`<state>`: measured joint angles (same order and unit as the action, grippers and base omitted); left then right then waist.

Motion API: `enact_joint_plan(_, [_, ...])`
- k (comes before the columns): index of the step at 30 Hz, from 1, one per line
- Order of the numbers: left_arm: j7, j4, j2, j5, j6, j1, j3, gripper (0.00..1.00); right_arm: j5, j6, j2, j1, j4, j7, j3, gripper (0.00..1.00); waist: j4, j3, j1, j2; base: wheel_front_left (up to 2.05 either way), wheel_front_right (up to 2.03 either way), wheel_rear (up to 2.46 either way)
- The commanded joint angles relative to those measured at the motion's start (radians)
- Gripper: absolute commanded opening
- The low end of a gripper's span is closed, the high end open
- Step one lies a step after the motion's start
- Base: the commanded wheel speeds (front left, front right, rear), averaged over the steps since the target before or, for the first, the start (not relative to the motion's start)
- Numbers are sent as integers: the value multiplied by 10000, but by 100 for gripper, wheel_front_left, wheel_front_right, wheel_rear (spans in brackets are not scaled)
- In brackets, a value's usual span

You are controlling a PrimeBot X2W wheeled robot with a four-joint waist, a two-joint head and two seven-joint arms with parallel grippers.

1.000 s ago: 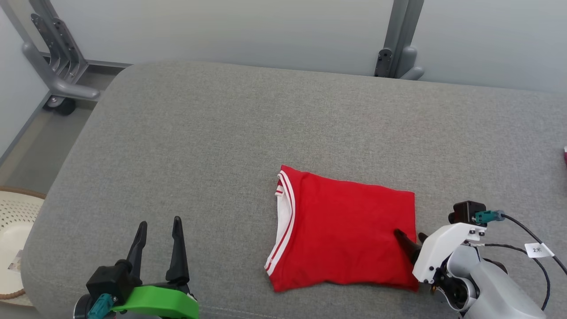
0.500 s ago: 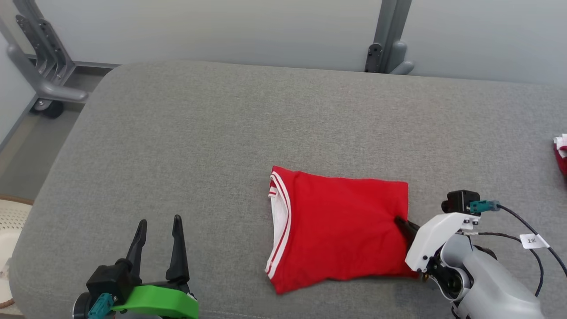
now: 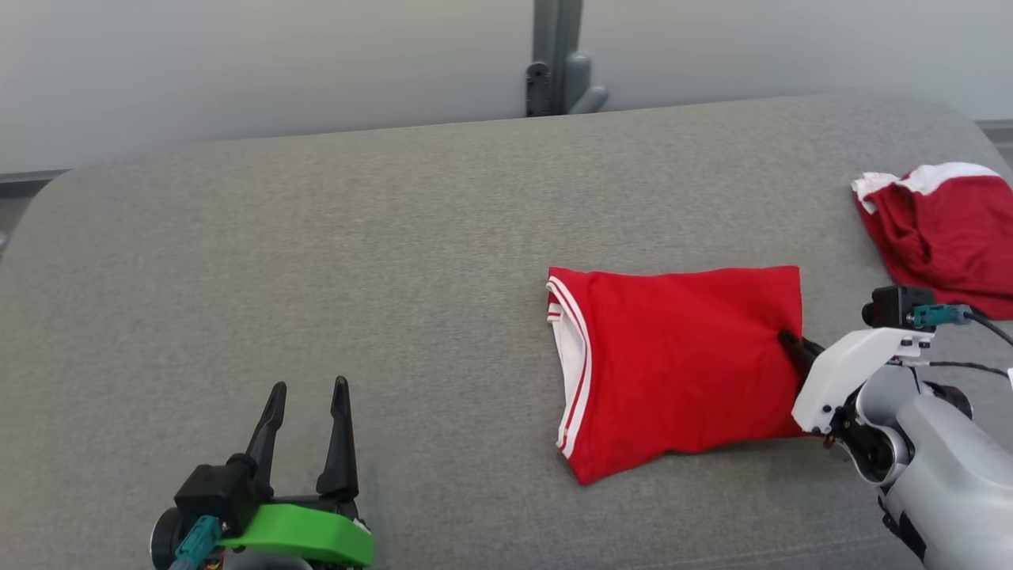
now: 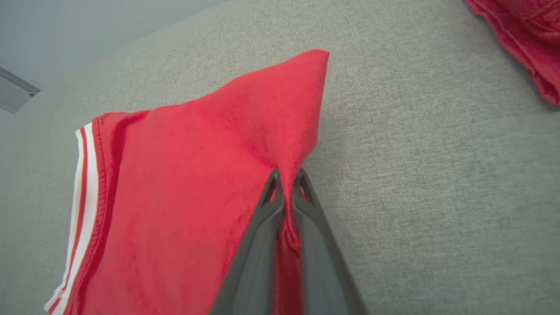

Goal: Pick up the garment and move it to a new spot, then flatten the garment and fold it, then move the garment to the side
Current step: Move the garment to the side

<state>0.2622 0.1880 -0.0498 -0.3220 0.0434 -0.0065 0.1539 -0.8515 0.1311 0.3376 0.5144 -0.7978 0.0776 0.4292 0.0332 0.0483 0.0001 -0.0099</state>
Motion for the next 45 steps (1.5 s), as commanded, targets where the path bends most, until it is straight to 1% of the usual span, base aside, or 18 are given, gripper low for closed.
enact_joint_plan(1, [24,-52,-17,-26,-29,-248,8,100,21,-9,119,202,53,22,25,0,-1386,333,-1,99,0,0,0])
enact_joint_plan(6, [24,-15,-21,119,24,-500,8,100,78,-9,289,620,208,26,132,0,-2603,637,-1,99,0,0,0])
enact_joint_plan(9, [23,36,-21,210,84,-651,-7,100,81,-9,293,814,273,19,207,0,-3194,794,-1,99,0,0,0])
enact_joint_plan(13, [23,105,-23,310,140,-827,15,100,76,-9,228,1025,284,-55,291,0,-3683,925,-1,99,0,0,0])
enact_joint_plan(16, [24,168,-24,361,180,-919,17,100,6,-9,220,1121,247,-100,343,0,-3788,959,-1,99,0,0,0])
enact_joint_plan(21, [23,239,-27,368,209,-980,11,100,-24,-9,299,1215,186,-187,370,0,-3594,963,-1,99,0,0,0])
enact_joint_plan(28, [23,162,-27,267,108,-937,-115,100,97,-8,454,1583,222,-216,418,0,-2908,857,-1,99,0,0,0])
enact_joint_plan(34, [24,10,-26,219,58,-803,-233,100,391,-8,635,2431,220,-49,385,0,-2370,775,-1,99,0,0,0])
enact_joint_plan(38, [23,-37,-26,228,70,-782,-243,100,728,-8,803,3200,1,140,227,0,-2069,782,-1,99,0,0,0])
enact_joint_plan(41, [23,-45,-26,204,74,-814,-213,100,1097,-8,1054,3714,-252,240,71,0,-1848,820,-1,99,0,0,0])
enact_joint_plan(45, [23,-40,-26,210,77,-830,-195,100,1378,-8,1278,4122,-542,327,-132,0,-1669,883,-1,99,0,0,0])
